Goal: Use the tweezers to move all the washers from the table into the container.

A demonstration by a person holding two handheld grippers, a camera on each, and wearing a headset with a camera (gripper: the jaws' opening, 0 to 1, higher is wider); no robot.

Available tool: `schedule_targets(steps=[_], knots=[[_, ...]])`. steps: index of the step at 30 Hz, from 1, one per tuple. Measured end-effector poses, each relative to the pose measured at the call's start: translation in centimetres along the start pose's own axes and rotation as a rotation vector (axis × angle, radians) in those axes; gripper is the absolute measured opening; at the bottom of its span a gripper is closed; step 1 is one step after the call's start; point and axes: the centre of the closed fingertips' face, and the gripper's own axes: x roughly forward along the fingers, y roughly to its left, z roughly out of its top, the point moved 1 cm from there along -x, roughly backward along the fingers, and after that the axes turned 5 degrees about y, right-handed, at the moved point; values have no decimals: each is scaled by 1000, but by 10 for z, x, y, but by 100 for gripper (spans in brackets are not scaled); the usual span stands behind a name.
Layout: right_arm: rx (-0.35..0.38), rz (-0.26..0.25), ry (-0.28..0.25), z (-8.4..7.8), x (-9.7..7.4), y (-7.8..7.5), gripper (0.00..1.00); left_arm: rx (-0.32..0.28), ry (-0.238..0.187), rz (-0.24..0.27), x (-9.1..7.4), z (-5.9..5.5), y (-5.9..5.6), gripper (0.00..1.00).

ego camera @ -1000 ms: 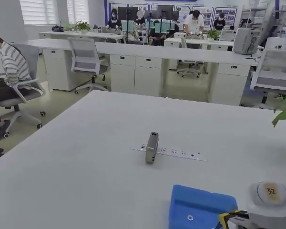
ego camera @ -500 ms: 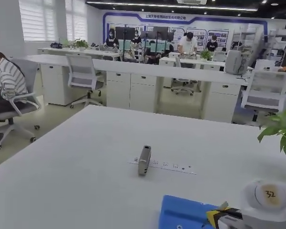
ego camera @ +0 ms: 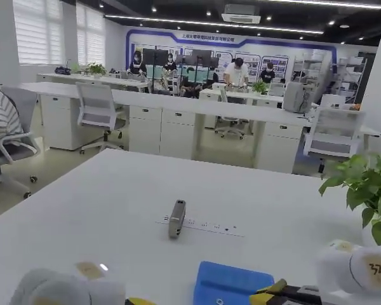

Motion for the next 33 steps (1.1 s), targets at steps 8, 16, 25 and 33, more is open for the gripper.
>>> schedule_targets(steps=[8,16,25,33], knots=[[-108,72,3,10,-17,31,3,34,-20,-174,4,35,-27,42],[-118,216,43,9,-22,61,2,79,12,-292,12,45,-43,26],[-220,260,121,-3,-19,77,2,244,25,-417,20,50,-63,11],[-251,373,167,-14,-21,92,3,367,55,-555,24,32,-80,5]])
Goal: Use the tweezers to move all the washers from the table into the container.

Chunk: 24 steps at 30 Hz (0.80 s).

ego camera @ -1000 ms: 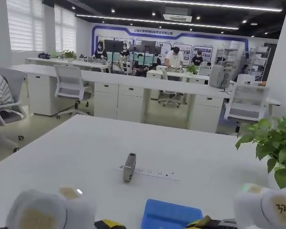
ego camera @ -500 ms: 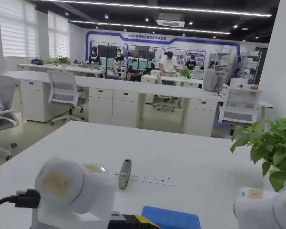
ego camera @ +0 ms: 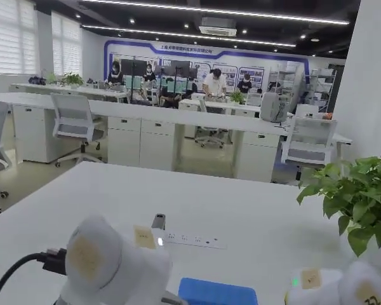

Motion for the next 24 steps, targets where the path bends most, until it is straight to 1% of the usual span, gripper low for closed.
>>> schedule_targets(steps=[1,3,4,5,9,11,15,16,17,18,19,20,21,23,24], knots=[[-2,4,3,-1,1,0,3,15,1,-12,2,-2,-1,4],[-15,17,9,-4,2,2,3,28,-1,-10,4,-4,0,0],[-14,20,7,-5,3,2,3,34,-6,-18,5,-5,-1,0],[-13,22,5,-6,4,3,3,28,-11,-28,6,-5,-2,0],[18,53,-25,-8,5,4,3,21,-26,-32,5,-8,-1,0],[35,71,-42,-9,7,6,4,37,-25,-22,5,-9,0,0],[48,60,-49,-14,8,6,5,51,-18,-25,2,-10,0,0],[61,62,-60,-14,7,5,5,54,-22,-27,2,-10,0,0],[74,76,-71,-14,6,6,5,54,-28,-32,2,-9,-1,0],[78,82,-72,-15,6,6,6,56,-39,-40,1,-7,-2,0],[86,91,-62,-18,7,7,6,54,-70,-48,-1,-2,-3,0],[92,98,-55,-21,7,9,7,45,-80,-53,-2,0,-3,0],[98,104,-73,-20,5,9,9,47,-78,-59,-3,0,-3,0],[112,117,-78,-22,4,10,10,45,-102,-62,-6,6,-2,0],[111,121,-80,-24,4,10,11,46,-103,-64,-7,7,-2,0]])
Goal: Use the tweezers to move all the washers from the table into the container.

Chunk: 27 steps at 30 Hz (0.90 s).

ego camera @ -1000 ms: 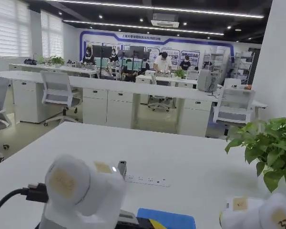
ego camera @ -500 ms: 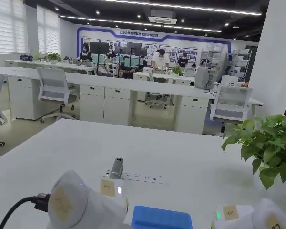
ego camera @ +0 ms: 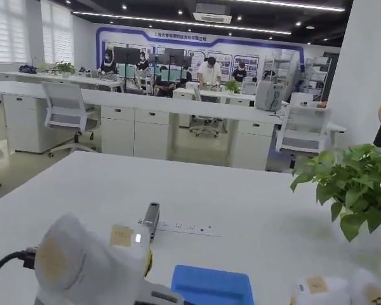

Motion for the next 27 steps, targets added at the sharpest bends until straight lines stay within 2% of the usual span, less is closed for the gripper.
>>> schedule_targets(steps=[3,5,8,12,16,18,21,22,25,27], knots=[[2,3,-4,-2,0,0,12,12,-15,-10,-3,9,0,0],[16,5,-32,1,-2,0,11,16,-23,-13,-4,12,0,0],[30,4,-66,6,-5,-2,7,7,-50,-17,-5,16,1,0],[11,-5,-66,6,-6,-4,4,-6,-71,-7,-7,15,3,0],[-11,-29,-32,2,-7,-8,2,-16,-70,12,-9,13,7,0],[-30,-67,8,0,-10,-15,2,-21,-64,31,-11,11,11,0],[-60,-85,49,-1,-12,-19,2,-16,-43,49,-13,9,14,0],[-77,-100,69,-2,-14,-23,2,-14,-35,51,-14,8,15,0],[-120,-151,122,-5,-15,-34,2,11,25,75,-17,0,20,0],[-129,-151,129,-5,-13,-36,2,13,45,79,-17,-4,21,0]])
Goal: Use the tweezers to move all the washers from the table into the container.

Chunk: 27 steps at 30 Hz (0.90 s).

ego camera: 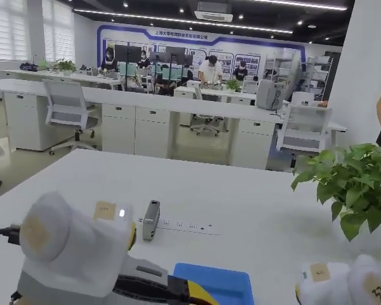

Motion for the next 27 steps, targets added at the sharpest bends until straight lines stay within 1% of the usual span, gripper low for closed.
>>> schedule_targets(steps=[2,4,6,7,11,12,13,15,16,17,18,19,20,24,25,26,27], knots=[[-11,-2,18,-2,3,-2,2,2,16,4,0,-4,2,0],[-39,-8,47,-6,6,-3,2,6,48,5,1,-10,3,0],[-73,-26,86,-10,8,-6,2,20,92,11,2,-17,5,0],[-88,-29,106,-13,8,-7,2,37,127,11,2,-23,5,0],[-118,-35,147,-18,10,-11,1,55,183,10,3,-36,7,0],[-129,-41,166,-21,11,-12,1,62,210,12,4,-41,8,0],[-138,-46,179,-23,12,-13,1,69,226,12,5,-45,9,0],[-171,-52,215,-28,15,-15,1,87,278,13,7,-56,11,0],[-179,-53,227,-30,16,-15,1,99,315,10,9,-63,12,0],[-186,-57,240,-33,18,-16,1,104,325,9,9,-66,12,0],[-195,-60,250,-36,20,-18,1,116,360,9,11,-73,12,0],[-204,-62,257,-38,21,-19,1,123,383,10,13,-78,13,0],[-208,-60,262,-40,25,-19,1,137,417,6,15,-86,13,0],[-230,-59,293,-51,36,-21,1,160,473,16,22,-102,16,0],[-233,-59,299,-54,40,-22,1,193,514,23,23,-110,19,0],[-233,-60,302,-55,42,-23,1,212,536,29,25,-115,21,0],[-233,-64,307,-58,45,-25,1,238,566,34,28,-122,24,0]])
